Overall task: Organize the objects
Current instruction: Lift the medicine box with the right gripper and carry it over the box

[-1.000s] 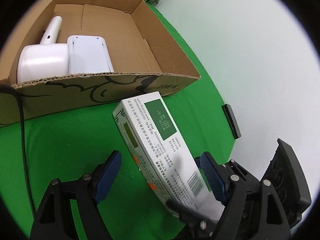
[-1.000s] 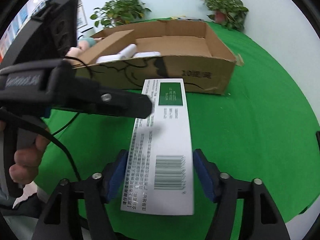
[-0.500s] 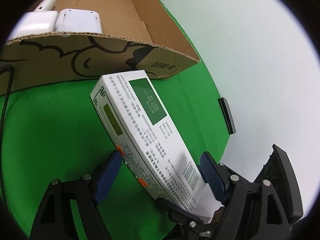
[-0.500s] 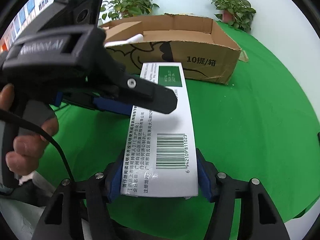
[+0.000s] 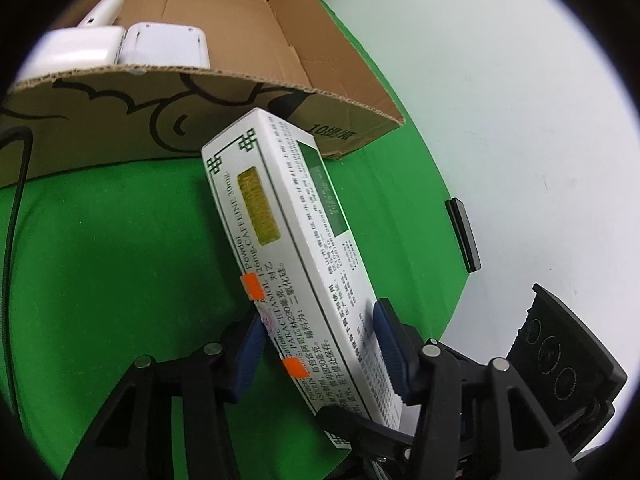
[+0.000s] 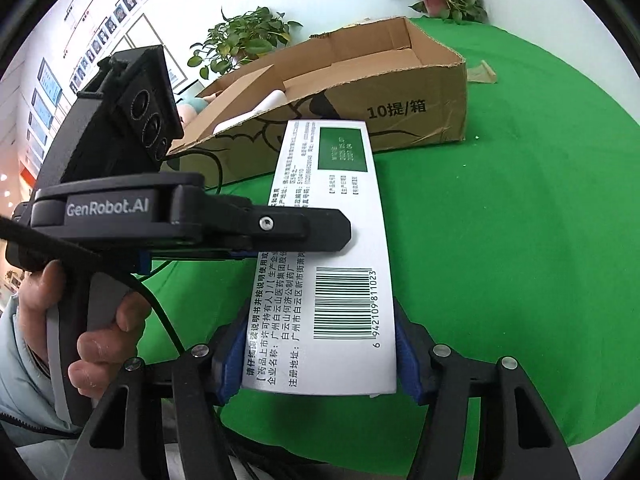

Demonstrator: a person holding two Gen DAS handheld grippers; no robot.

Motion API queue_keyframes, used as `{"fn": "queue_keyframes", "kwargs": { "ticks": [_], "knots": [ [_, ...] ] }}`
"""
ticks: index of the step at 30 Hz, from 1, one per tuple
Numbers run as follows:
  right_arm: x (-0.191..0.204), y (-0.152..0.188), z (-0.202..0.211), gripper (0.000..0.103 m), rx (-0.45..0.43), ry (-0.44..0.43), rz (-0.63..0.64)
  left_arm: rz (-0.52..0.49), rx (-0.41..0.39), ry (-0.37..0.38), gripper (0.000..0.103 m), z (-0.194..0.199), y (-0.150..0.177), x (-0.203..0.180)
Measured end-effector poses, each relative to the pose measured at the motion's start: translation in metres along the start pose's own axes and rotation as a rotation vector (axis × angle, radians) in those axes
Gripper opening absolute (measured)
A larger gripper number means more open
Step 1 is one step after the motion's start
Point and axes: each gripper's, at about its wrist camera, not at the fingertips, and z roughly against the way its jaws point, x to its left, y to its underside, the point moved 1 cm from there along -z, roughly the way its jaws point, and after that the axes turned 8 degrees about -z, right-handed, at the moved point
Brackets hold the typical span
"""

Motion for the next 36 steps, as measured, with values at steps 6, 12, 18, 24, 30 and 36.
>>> {"fn": "queue_keyframes", "kwargs": {
  "ticks": [6,12,18,24,30,36],
  "knots": [
    [0.021,-0.003,0.012,0.058,-0.064,0.052,0.062,-0.037,-0.08,0.002,0.048,0.021,-0.003,-0.011],
    [0.046,-0.023,0.028,0.058,-0.156,0.069,0.124,-0.111,-0.165,-0.027,0.048,0.053,-0.018,-0.031],
    [0.07,-0.057,0.054,0.058,-0.265,0.061,0.179,-0.192,-0.255,-0.065,0.048,0.093,-0.047,-0.054],
    [0.09,-0.098,0.071,0.058,-0.355,0.045,0.212,-0.266,-0.307,-0.106,0.048,0.1,-0.092,-0.091],
    [0.097,-0.147,0.077,0.058,-0.369,0.012,0.197,-0.302,-0.286,-0.149,0.048,0.121,-0.155,-0.067],
    [0.089,-0.215,0.053,0.058,-0.269,-0.026,0.16,-0.23,-0.184,-0.17,0.048,0.114,-0.211,-0.052]
  ]
}}
